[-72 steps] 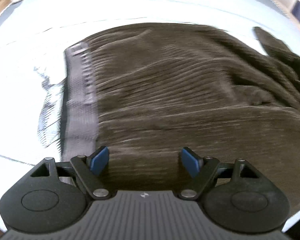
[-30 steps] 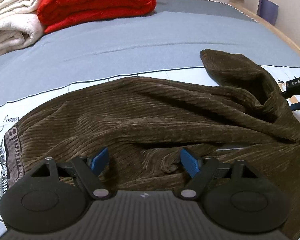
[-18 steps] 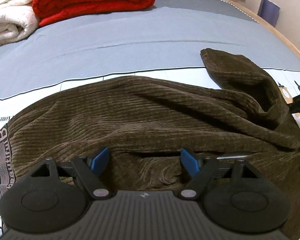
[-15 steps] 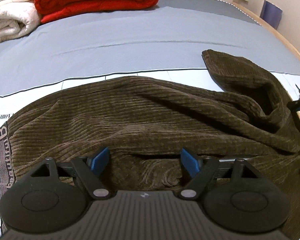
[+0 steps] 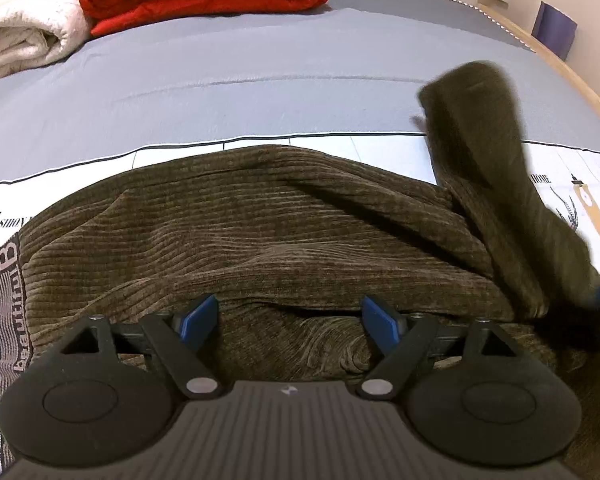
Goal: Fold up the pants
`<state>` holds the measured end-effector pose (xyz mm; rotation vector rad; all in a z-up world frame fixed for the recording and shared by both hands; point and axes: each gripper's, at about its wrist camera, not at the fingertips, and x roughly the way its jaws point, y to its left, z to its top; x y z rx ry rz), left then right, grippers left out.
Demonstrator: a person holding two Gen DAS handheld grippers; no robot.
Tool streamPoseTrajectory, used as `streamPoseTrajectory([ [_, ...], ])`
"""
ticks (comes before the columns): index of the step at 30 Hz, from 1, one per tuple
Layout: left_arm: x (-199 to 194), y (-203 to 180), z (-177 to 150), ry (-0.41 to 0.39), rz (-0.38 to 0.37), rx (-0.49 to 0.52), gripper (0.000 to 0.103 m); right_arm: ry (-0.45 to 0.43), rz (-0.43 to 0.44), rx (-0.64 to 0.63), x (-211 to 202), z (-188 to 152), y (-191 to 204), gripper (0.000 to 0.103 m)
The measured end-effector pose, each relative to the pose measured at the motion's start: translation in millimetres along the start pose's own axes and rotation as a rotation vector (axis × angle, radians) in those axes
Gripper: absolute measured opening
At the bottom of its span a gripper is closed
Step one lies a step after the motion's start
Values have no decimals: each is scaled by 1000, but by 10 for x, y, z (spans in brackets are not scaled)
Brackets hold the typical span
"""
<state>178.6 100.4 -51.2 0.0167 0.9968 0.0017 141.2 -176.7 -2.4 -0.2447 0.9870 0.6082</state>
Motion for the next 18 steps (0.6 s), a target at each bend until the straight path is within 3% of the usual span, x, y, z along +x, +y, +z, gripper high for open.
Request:
streamPoseTrajectory([
  [6,49,44,35,9,-5,-26,85,7,28,55,37,27,-89,18],
  [10,50,61,61,10,-10,-36,85,-59,55,240,-52,99,-380,50],
  [14,46,64,92,3,-8,-43,85,-65,77,404,105,163,-649,51],
  [18,73,42,98,7,-4,-41,86,-50,72,464,295,260,-737,54],
])
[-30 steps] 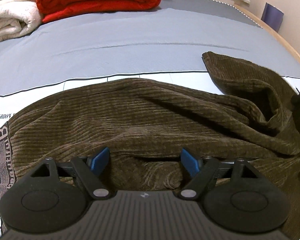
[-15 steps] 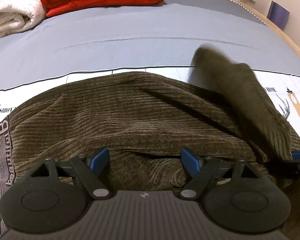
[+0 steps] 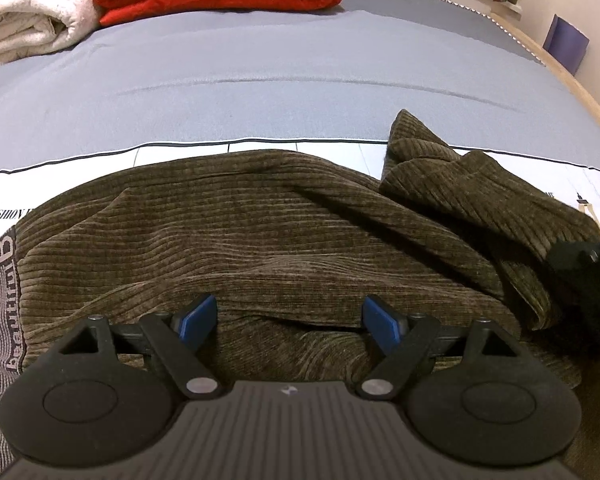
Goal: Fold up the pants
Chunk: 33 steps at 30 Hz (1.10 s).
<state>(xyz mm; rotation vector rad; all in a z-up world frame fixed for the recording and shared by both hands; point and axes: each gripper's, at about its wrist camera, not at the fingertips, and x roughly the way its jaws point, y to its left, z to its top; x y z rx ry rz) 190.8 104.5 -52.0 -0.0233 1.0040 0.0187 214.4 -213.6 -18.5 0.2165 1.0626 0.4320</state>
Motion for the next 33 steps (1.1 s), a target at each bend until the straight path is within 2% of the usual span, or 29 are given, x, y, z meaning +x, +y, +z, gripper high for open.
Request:
streamPoseTrajectory([
  [7,25,-7,5,6,-4,2,86,-7,-36,-44,155,151,209,55],
  [9,24,-9,8,6,-4,4,86,-20,-78,-85,202,163,273,47],
  [11,22,-7,8,4,-3,5,86,-41,-102,-107,207,188,295,23],
  [13,21,-15,9,2,-3,8,86,-69,-80,-95,127,222,279,11],
  [16,21,-41,7,-4,1,17,86,-174,-38,-73,-86,296,216,10],
  [19,3,-81,6,-17,-2,32,86,-343,6,73,-442,390,-154,9],
  [21,-27,-122,12,-33,-22,49,86,-467,-39,238,-691,390,-551,9],
  [23,-68,-172,15,-56,-51,66,86,-597,-176,427,-943,284,-1036,9],
  [25,-83,-225,12,-68,-80,85,86,-654,-438,601,-1113,104,-1521,9],
  [27,-71,-275,3,-63,-106,99,86,-623,-556,785,-1156,-108,-1981,10],
  [29,-41,-322,-15,-49,-126,117,86,-533,-564,928,-1083,-319,-2388,14],
  [33,31,-420,-41,-16,-147,154,86,-440,-571,979,-954,-498,-2643,17],
])
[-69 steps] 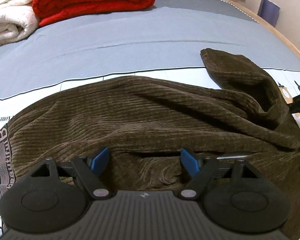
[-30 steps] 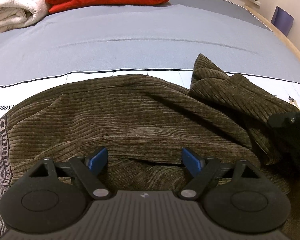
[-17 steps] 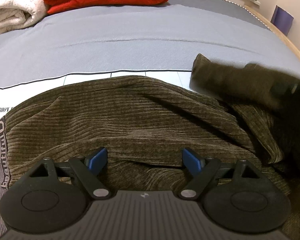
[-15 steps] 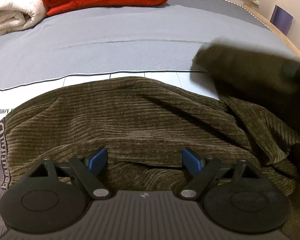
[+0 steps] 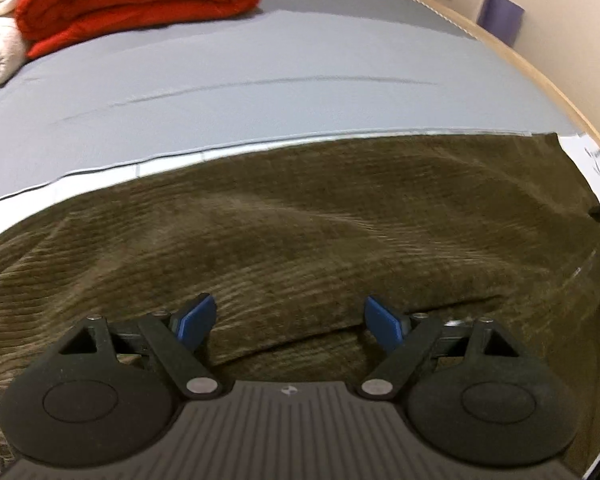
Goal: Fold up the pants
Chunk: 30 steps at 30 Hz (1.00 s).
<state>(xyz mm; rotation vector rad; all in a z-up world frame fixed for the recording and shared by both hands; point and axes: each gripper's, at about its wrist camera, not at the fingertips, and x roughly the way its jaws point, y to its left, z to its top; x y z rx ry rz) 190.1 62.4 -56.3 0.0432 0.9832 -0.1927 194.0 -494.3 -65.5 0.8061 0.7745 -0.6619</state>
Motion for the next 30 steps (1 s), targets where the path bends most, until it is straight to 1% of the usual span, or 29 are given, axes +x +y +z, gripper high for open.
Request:
streamPoseTrajectory([
  [2,45,-47,-5,16,-16,12,87,20,4,22,39,4,-24,28],
  [4,92,-44,-29,37,-30,12,87,21,11,48,54,34,-48,28],
  [6,163,-34,-54,70,-29,14,87,8,-8,68,42,51,-138,28],
  [9,277,0,-115,153,17,58,87,-11,-68,96,6,71,-195,28],
  [10,282,34,-121,163,11,58,87,-19,-105,96,-11,80,-200,28],
  [11,276,58,-107,177,7,63,84,-29,-130,96,-49,87,-203,28],
  [12,260,75,-97,184,8,76,82,-40,-137,96,-73,103,-228,28],
  [13,246,90,-95,188,9,88,82,-57,-145,93,-126,108,-219,28],
  [16,199,169,-145,193,-1,93,82,-117,-166,37,-251,85,-122,35],
  [20,64,280,-143,156,-58,49,82,-193,-208,2,-434,5,9,36],
  [22,-64,381,-122,118,-86,11,83,-258,-183,-21,-675,-47,152,36],
  [23,-154,466,-99,90,-100,-24,83,-289,-152,-48,-816,-89,253,36],
  [25,-306,631,-68,42,-115,-83,83,-341,-59,-119,-1111,-202,494,37],
  [26,-379,726,-55,19,-112,-110,83,-362,-2,-166,-1282,-292,629,41],
  [27,-453,829,-46,-3,-103,-135,83,-373,49,-208,-1431,-382,747,45],
  [28,-519,897,-32,-18,-94,-155,82,-370,103,-254,-1578,-491,879,53],
  [29,-573,1001,-35,-31,-84,-177,81,-350,153,-290,-1698,-596,996,56],
  [30,-626,1117,-43,-42,-74,-201,77,-317,207,-324,-1797,-699,1101,56],
])
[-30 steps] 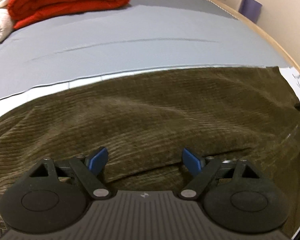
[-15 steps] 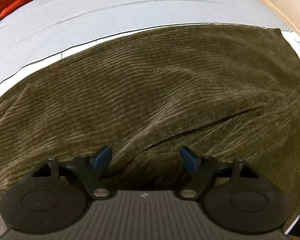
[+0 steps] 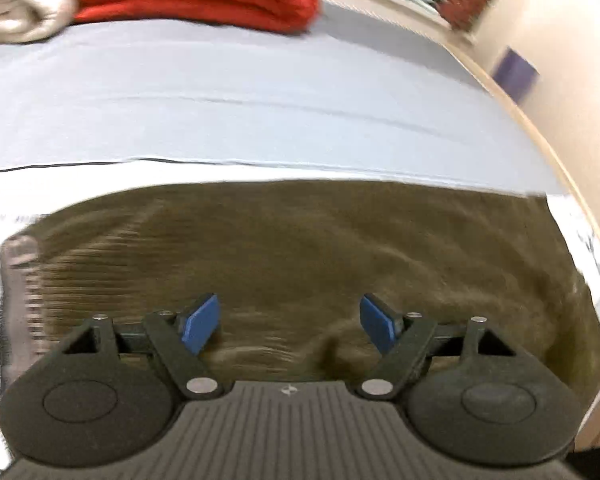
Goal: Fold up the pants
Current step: 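Grasp the waistband with the left tool and pull it to straighten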
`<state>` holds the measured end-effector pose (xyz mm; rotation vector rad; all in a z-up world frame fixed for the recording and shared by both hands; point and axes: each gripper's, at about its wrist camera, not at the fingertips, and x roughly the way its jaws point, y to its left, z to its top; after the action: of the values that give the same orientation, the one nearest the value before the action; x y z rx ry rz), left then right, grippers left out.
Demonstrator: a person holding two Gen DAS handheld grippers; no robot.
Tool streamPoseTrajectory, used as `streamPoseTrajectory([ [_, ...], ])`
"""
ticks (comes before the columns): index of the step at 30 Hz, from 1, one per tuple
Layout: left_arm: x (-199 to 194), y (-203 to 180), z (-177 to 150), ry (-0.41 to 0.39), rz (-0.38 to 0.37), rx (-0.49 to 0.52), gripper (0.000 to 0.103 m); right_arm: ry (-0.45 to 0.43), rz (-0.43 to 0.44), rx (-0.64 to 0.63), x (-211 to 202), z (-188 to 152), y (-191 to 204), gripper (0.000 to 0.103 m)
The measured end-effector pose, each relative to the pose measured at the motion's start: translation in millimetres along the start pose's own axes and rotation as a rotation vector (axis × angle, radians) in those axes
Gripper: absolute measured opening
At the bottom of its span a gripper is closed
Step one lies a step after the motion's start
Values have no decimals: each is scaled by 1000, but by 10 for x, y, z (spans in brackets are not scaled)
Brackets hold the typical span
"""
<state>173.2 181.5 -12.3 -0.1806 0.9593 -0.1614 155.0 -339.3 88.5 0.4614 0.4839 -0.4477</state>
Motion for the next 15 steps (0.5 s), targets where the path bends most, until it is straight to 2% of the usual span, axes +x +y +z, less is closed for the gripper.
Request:
streamPoseTrajectory([
  [1,-53,102,10,-11,5,-21,74,45,79,-27,-109,-58,178,56],
  [3,-165,339,22,-27,18,-63,63,115,168,-64,-270,-186,438,56],
  [6,-266,711,13,-33,69,-110,60,213,266,-113,-444,-500,709,58],
  [8,-290,983,-6,-26,111,-152,60,245,310,-139,-481,-811,805,59],
  [10,-282,1246,-22,-8,157,-198,63,300,285,-221,-394,-1095,951,59],
  [11,-265,1363,-36,2,175,-220,69,350,278,-245,-346,-1195,1047,58],
  [13,-223,1536,-43,23,185,-251,77,429,313,-214,-221,-1275,1143,58],
  [15,-169,1655,-50,51,174,-282,85,414,372,-285,-192,-1290,1309,58],
])
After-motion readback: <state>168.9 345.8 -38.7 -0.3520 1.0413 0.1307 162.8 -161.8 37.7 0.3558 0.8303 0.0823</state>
